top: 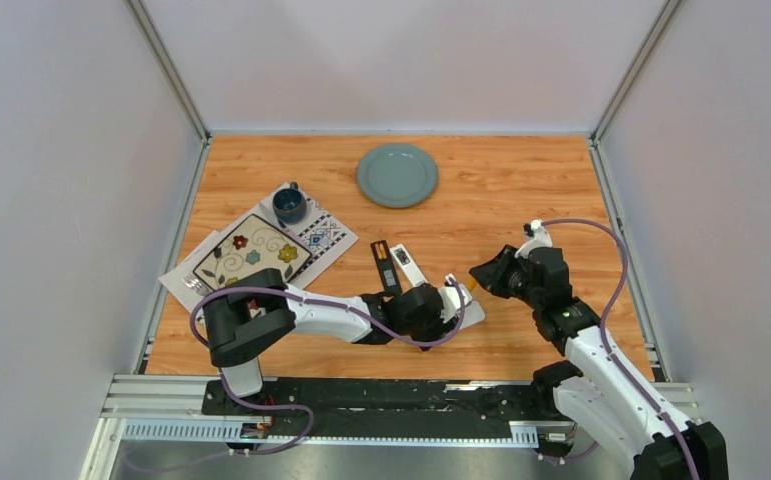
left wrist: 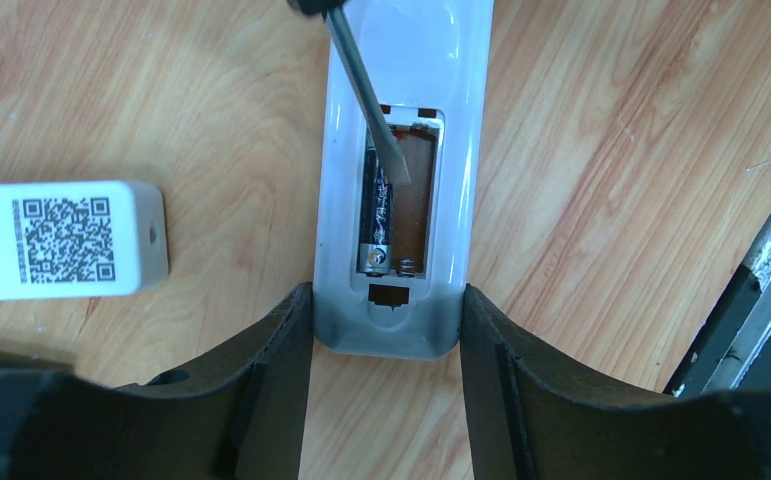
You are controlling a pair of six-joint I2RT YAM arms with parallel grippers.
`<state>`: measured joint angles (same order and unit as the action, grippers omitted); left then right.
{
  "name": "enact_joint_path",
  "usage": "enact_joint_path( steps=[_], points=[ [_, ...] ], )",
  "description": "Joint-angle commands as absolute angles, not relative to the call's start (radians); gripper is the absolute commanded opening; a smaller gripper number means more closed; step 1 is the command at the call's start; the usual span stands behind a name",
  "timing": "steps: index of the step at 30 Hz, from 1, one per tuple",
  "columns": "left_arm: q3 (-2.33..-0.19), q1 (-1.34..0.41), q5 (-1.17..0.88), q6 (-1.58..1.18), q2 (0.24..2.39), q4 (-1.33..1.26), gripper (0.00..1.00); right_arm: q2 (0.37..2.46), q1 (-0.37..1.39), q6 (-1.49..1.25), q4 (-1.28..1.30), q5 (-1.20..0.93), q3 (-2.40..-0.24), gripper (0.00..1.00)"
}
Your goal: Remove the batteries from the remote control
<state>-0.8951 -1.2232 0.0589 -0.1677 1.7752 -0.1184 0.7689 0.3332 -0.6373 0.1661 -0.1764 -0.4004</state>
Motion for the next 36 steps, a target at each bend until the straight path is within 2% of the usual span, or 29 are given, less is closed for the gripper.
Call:
enact_joint_path(
  steps=[1, 2, 4, 5, 7, 8, 11, 14, 20, 29, 36],
  points=[
    [-0.836, -1.220, 0.067, -0.222, 1.770, 0.060, 0.00, 0.762, 0.337, -0.607, 0.163, -0.149, -0.457, 0.00],
    [-0.833, -1.220, 0.066, -0.222, 1.766, 0.061, 0.00, 0.761, 0.337, -0.606, 0.163, -0.146, -0.459, 0.00],
    [-0.831, -1.220, 0.058, -0.230, 1.763, 0.072, 0.07, 0.761, 0.337, -0.606, 0.167, -0.144, -0.462, 0.00],
    [-0.831, -1.220, 0.046, -0.235, 1.760, 0.074, 0.20, 0.761, 0.337, -0.601, 0.166, -0.143, -0.463, 0.00],
    [-0.834, -1.220, 0.031, -0.238, 1.759, 0.086, 0.35, 0.759, 0.337, -0.601, 0.172, -0.143, -0.466, 0.00],
    [-0.838, -1.220, 0.022, -0.242, 1.756, 0.092, 0.48, 0.755, 0.336, -0.598, 0.175, -0.141, -0.466, 0.00],
    [-0.827, -1.220, 0.005, -0.245, 1.743, 0.083, 0.62, 0.749, 0.337, -0.591, 0.184, -0.137, -0.469, 0.00],
    [-0.830, -1.220, -0.029, -0.242, 1.735, 0.077, 0.66, 0.739, 0.337, -0.589, 0.189, -0.137, -0.468, 0.00],
    [-0.870, -1.218, -0.133, -0.238, 1.752, 0.097, 0.68, 0.721, 0.337, -0.586, 0.204, -0.133, -0.465, 0.00],
    [-0.931, -1.206, -0.365, -0.270, 1.805, 0.046, 0.67, 0.690, 0.336, -0.577, 0.227, -0.123, -0.465, 0.00],
    [-1.006, -1.198, -0.357, -0.304, 1.885, 0.015, 0.66, 0.670, 0.336, -0.577, 0.248, -0.121, -0.462, 0.00]
  ],
)
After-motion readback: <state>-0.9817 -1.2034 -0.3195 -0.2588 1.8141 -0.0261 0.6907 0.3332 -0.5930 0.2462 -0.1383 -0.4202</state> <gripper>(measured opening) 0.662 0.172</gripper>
